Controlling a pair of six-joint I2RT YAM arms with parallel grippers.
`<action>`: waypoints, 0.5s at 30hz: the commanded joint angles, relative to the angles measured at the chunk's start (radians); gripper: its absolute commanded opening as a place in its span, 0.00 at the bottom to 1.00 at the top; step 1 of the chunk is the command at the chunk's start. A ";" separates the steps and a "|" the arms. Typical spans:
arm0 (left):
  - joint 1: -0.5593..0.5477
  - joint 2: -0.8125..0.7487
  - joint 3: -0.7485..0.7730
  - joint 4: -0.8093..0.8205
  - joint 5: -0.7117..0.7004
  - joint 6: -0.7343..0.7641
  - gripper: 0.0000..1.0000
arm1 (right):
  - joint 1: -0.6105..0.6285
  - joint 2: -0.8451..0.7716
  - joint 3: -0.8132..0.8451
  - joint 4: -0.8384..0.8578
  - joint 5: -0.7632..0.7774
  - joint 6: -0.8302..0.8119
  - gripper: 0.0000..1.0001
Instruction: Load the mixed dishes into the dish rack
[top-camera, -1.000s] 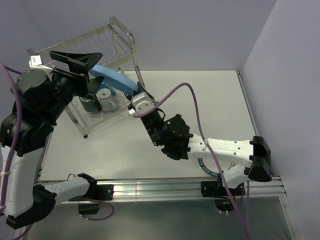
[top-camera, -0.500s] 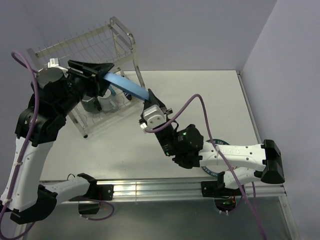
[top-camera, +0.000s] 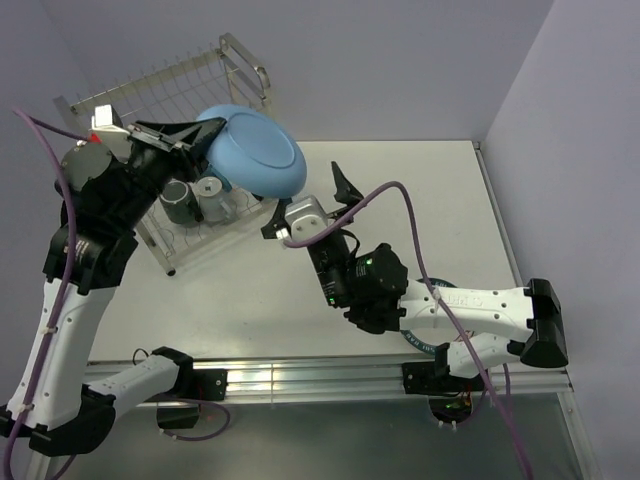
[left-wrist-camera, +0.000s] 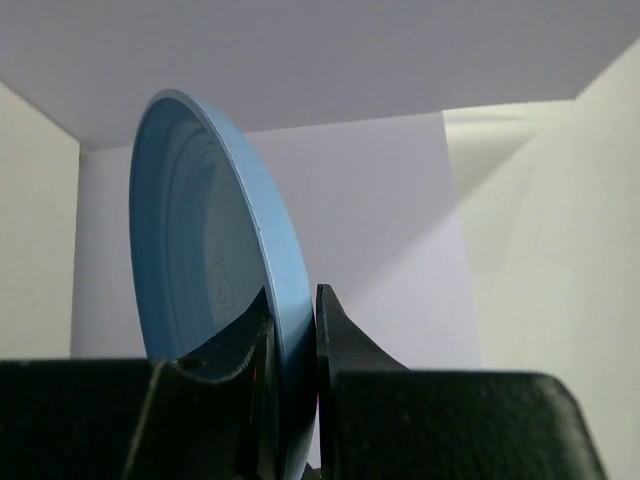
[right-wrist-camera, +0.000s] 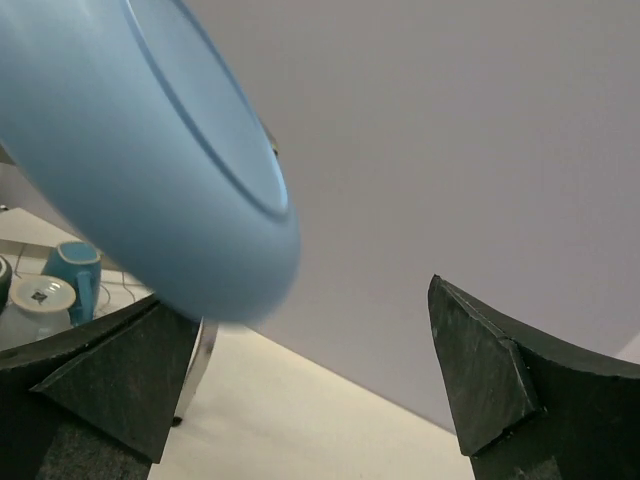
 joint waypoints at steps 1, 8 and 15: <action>0.067 0.033 0.108 0.178 0.032 0.207 0.00 | -0.008 -0.098 0.054 0.043 0.112 0.050 1.00; 0.134 0.286 0.580 0.034 -0.023 0.592 0.00 | -0.008 -0.355 0.014 -0.276 0.224 0.266 1.00; 0.143 0.317 0.569 0.096 -0.213 0.868 0.00 | -0.007 -0.531 -0.041 -0.595 0.316 0.441 1.00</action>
